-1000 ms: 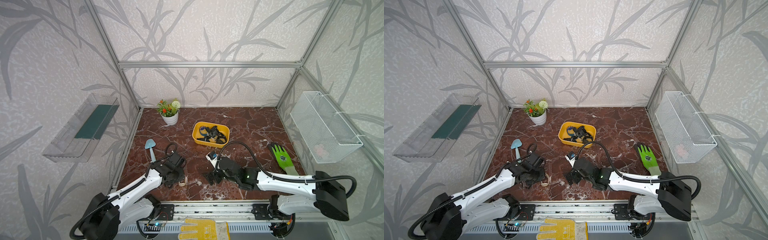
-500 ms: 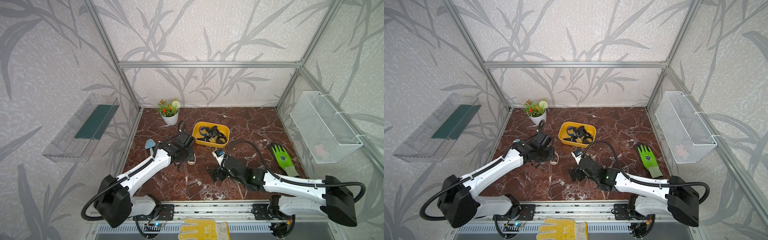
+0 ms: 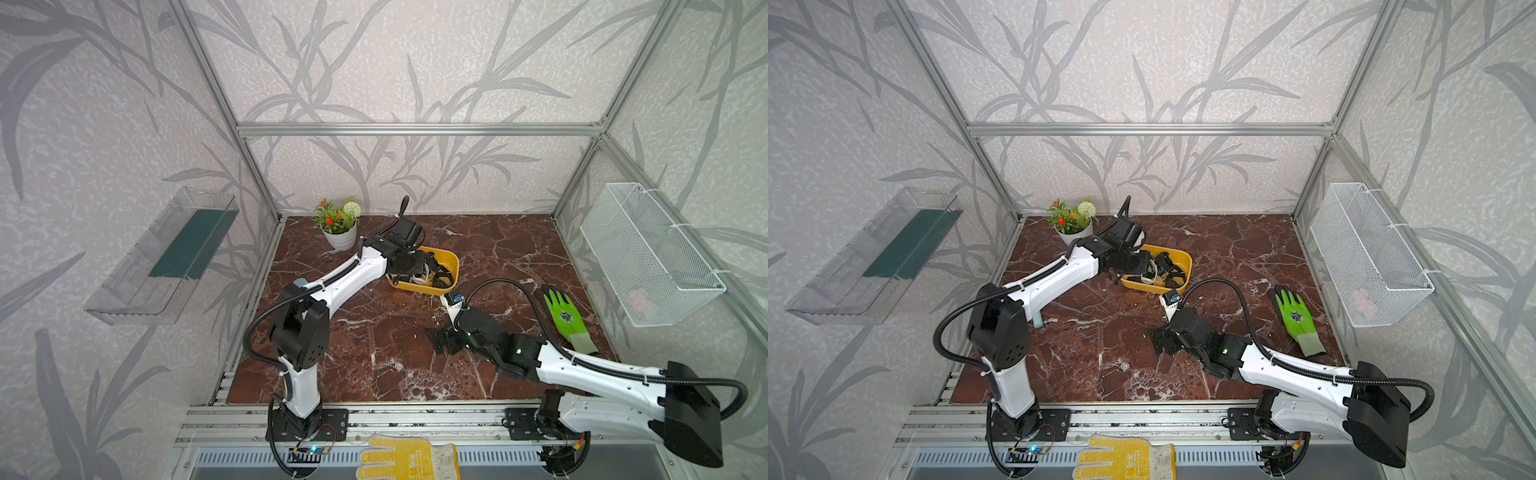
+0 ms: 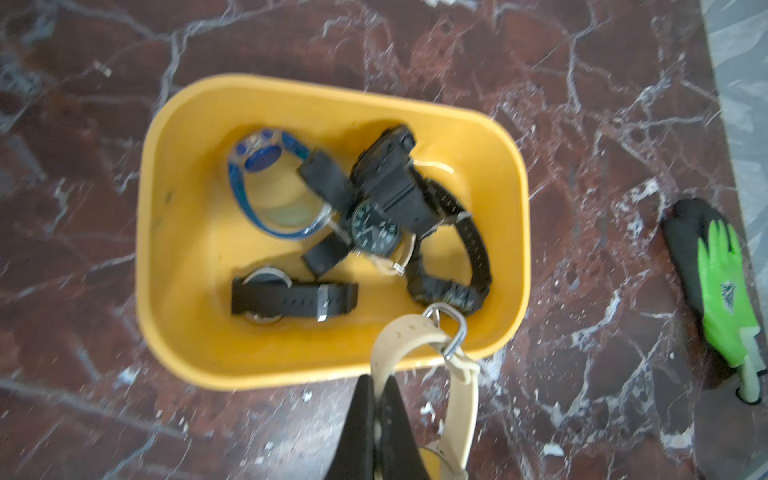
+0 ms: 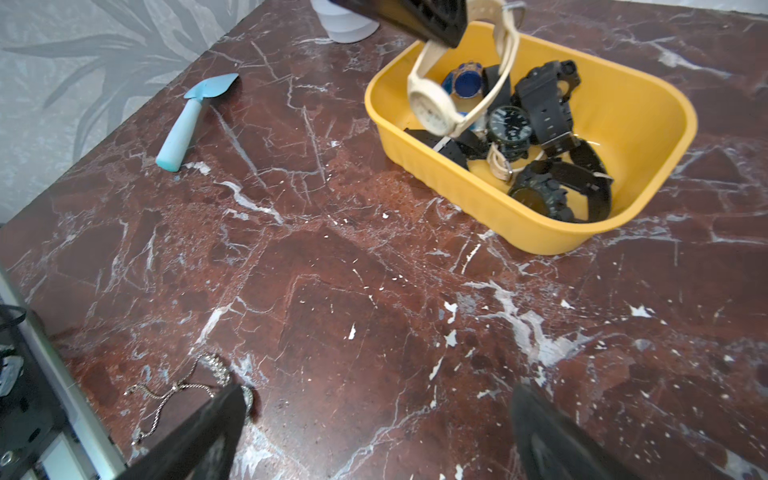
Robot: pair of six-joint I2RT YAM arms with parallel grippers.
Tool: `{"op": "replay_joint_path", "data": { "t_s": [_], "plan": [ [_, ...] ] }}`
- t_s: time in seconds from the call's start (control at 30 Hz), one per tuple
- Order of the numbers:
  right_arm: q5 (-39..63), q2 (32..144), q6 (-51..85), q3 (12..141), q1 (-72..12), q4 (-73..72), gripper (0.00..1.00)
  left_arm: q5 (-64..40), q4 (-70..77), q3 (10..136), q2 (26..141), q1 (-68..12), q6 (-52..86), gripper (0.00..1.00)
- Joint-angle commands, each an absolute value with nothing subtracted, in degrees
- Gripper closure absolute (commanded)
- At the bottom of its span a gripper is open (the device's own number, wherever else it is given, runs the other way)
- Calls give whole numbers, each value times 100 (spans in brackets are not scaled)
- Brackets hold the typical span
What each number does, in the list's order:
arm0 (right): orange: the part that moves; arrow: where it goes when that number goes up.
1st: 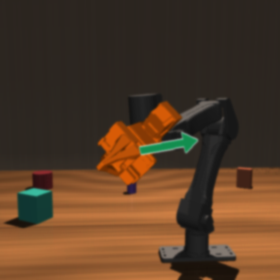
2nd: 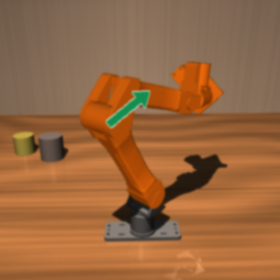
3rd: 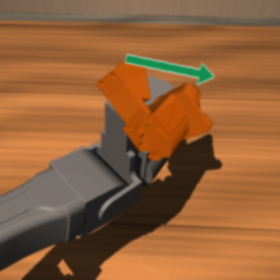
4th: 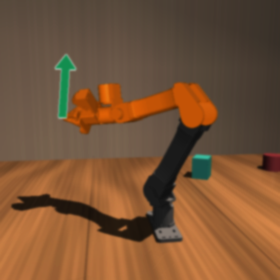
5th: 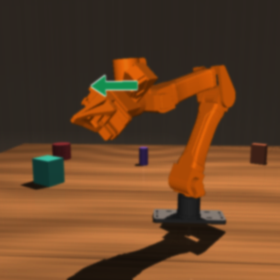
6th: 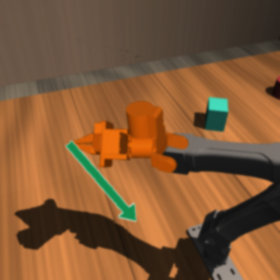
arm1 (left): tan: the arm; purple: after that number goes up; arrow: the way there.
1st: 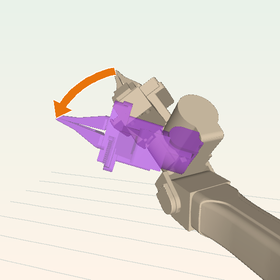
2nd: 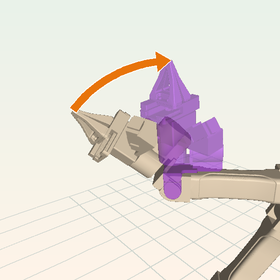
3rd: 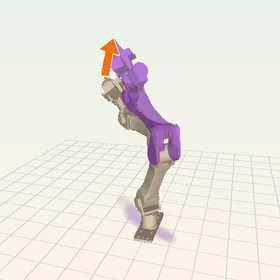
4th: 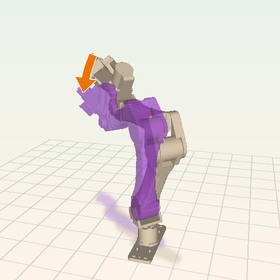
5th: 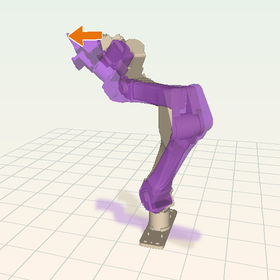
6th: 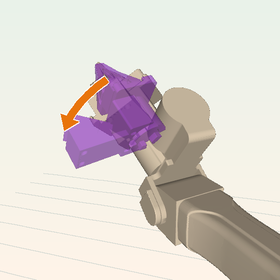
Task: Put the watch into the storage box
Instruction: Place the watch in the storage box.
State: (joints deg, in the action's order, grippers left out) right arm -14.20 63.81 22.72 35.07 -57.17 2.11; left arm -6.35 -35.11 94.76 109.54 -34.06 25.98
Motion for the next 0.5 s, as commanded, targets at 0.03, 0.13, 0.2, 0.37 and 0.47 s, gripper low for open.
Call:
{"op": "replay_joint_path", "data": {
  "t_s": [0.03,0.13,0.2,0.37,0.47],
  "plan": [
    [-1581,6210,2347,3464,-5647,394,1,-922,-3707,10367,11617,-3387,2254,100],
    [-1646,6157,2386,3472,-5625,463,1,-1032,-3855,10871,12093,-3388,2224,100],
    [-1727,6137,2397,3449,-5592,466,1,-1131,-3879,11066,12325,-3385,2241,100],
    [-1750,6249,2551,3473,-5190,363,1,-1230,-3823,11231,12627,-3384,2284,100],
    [-1501,6449,2641,3560,-4694,301,1,-1238,-3846,11341,12755,-3387,2285,100]
  ]
}}
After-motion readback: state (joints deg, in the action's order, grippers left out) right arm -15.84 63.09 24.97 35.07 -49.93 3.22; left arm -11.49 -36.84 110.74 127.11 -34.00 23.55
